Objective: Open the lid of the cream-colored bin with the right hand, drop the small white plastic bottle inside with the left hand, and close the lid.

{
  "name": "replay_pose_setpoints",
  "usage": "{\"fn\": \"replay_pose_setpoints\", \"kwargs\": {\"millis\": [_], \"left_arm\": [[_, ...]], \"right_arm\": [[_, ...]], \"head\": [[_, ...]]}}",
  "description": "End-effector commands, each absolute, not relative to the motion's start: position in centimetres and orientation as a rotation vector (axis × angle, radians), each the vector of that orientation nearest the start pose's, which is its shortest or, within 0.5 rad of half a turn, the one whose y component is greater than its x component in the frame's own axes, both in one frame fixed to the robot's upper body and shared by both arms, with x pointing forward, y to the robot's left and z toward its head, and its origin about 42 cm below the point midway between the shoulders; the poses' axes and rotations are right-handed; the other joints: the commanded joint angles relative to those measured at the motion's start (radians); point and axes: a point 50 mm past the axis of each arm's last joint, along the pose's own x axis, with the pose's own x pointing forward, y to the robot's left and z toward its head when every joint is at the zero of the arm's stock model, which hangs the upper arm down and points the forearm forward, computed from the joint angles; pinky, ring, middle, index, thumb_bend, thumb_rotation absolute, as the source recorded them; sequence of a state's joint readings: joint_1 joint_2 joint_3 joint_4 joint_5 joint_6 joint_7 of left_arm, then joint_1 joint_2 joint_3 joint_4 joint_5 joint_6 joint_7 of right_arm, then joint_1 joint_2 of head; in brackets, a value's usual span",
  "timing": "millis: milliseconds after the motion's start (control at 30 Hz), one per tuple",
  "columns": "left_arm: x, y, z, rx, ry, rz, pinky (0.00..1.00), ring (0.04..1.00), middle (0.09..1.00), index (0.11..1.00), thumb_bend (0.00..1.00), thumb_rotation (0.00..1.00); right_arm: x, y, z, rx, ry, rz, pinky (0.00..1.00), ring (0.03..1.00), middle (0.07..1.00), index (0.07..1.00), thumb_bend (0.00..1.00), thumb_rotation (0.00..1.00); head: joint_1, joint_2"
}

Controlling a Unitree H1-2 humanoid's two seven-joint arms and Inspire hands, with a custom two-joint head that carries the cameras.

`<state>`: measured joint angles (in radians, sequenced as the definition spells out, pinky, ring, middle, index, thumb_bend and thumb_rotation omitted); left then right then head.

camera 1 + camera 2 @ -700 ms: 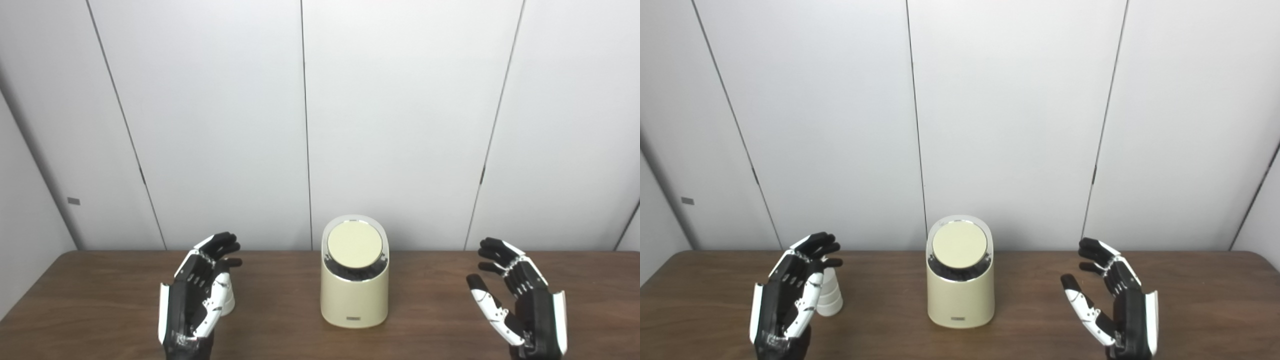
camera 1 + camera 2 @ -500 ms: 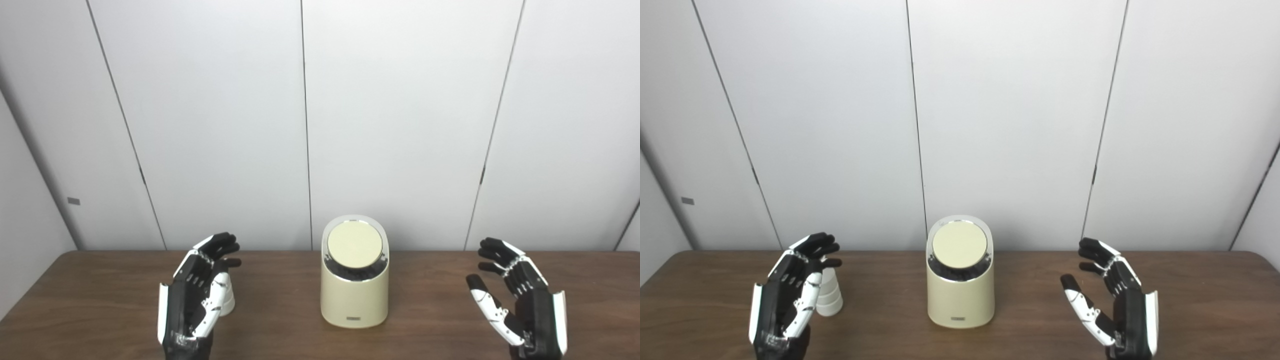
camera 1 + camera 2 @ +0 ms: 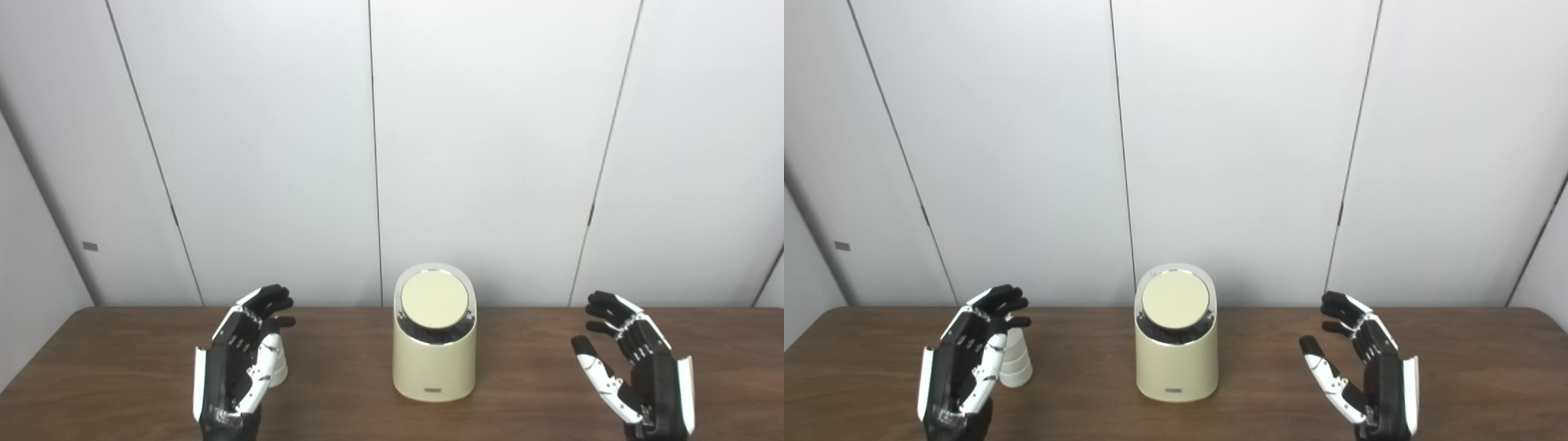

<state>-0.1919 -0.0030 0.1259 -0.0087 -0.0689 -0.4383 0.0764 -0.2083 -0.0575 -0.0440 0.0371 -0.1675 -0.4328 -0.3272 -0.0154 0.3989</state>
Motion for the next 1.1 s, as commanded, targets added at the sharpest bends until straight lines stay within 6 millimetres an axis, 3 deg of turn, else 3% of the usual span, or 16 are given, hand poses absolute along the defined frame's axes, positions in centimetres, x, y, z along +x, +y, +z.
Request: {"fn": "replay_pose_setpoints", "kwargs": {"millis": [0,67,167,233,333,600,733,1067], "left_arm": [[33.6,23.0,20.6,-0.086,-0.732,0.15,0.62,0.715,0.735,0.718,0.28,0.34],[33.6,23.1,20.6,-0.088,-0.731,0.15,0.62,0.716,0.735,0.718,0.28,0.34],[33.6,23.1,20.6,-0.09,-0.73,0.145,0.62,0.719,0.736,0.717,0.28,0.34],[33.6,23.1,20.5,-0.087,-0.728,0.138,0.63,0.725,0.742,0.721,0.27,0.34],[33.7,23.2,20.4,-0.084,-0.724,0.135,0.63,0.732,0.747,0.726,0.27,0.34],[33.8,22.9,20.3,-0.065,-0.717,0.151,0.62,0.72,0.737,0.719,0.28,0.36],[33.8,22.7,20.4,-0.066,-0.72,0.149,0.62,0.716,0.735,0.719,0.28,0.37],[33.8,22.3,20.6,-0.08,-0.728,0.146,0.62,0.718,0.736,0.719,0.27,0.36]], "right_arm": [[34.4,-23.2,20.3,-0.15,-0.717,-0.255,0.63,0.717,0.734,0.714,0.37,0.38],[34.6,-22.9,20.7,-0.224,-0.68,-0.236,0.66,0.749,0.763,0.744,0.43,0.48],[34.9,-22.4,21.7,-0.341,-0.619,-0.193,0.74,0.827,0.84,0.825,0.69,0.74],[35.1,-21.9,22.6,-0.379,-0.598,-0.166,0.77,0.854,0.87,0.851,0.78,0.81],[35.6,-21.0,24.2,-0.441,-0.584,-0.143,0.79,0.875,0.892,0.872,0.83,0.85],[37.6,-18.3,27.7,-0.495,-0.552,-0.105,0.83,0.915,0.957,0.954,0.92,0.72],[38.6,-16.9,29.1,-0.535,-0.541,-0.081,0.85,0.943,0.99,0.972,0.92,0.69],[41.0,-14.5,30.3,-0.629,-0.518,-0.097,0.86,0.985,1.0,0.999,0.91,0.47]], "head": [[0.001,0.002],[0.002,0.001],[-0.004,0.002],[-0.008,0.005],[-0.008,0.005],[-0.009,0.005],[-0.005,0.004],[0.003,0.007]]}}
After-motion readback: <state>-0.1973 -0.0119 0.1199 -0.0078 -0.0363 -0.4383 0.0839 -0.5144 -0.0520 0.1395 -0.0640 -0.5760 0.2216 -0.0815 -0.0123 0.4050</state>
